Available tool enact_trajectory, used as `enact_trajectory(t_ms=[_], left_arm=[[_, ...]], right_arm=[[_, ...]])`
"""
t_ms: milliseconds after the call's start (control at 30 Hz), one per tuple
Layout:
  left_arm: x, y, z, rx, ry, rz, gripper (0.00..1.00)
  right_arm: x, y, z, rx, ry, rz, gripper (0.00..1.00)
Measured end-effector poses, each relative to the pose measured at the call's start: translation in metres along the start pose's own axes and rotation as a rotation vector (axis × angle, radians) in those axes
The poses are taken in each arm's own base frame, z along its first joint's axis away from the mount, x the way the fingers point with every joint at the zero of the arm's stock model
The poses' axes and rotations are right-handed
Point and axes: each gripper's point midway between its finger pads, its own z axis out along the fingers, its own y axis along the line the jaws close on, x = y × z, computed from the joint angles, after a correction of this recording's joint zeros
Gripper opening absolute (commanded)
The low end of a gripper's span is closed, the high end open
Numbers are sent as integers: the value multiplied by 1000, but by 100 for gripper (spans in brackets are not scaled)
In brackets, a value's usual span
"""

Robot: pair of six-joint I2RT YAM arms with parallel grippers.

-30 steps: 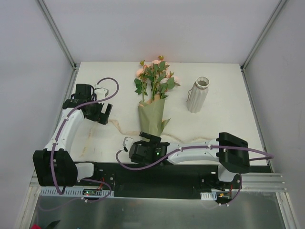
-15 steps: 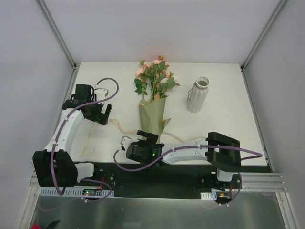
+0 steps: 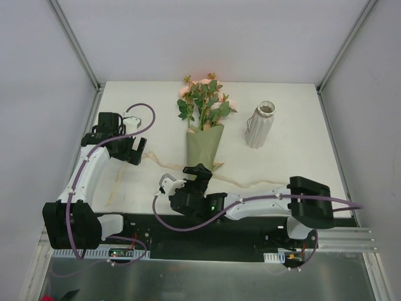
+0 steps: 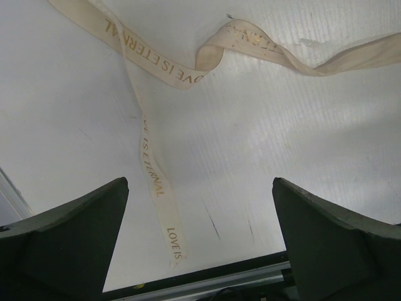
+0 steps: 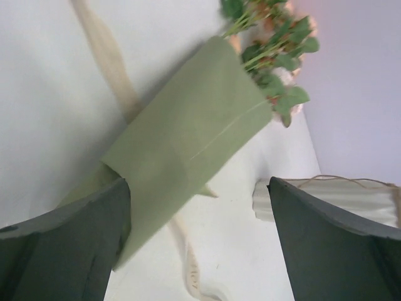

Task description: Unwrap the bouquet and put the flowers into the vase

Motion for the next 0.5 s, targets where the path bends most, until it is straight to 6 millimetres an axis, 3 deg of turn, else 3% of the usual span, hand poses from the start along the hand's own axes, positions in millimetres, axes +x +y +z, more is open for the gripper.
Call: enact_trajectory(t_ms=[133, 233, 367, 500], left_arm=[[0, 0, 0, 0, 0, 0, 99], [0, 0, 0, 0, 0, -1, 99], [0, 0, 0, 0, 0, -1, 99], [0, 0, 0, 0, 0, 0, 99]], right_arm=[[-28, -37, -28, 73, -97, 112, 97], [-37, -58, -46, 114, -142, 184, 98], [-25, -64, -52, 130, -131, 205, 100], [-20, -52, -50, 58, -112, 179, 97]])
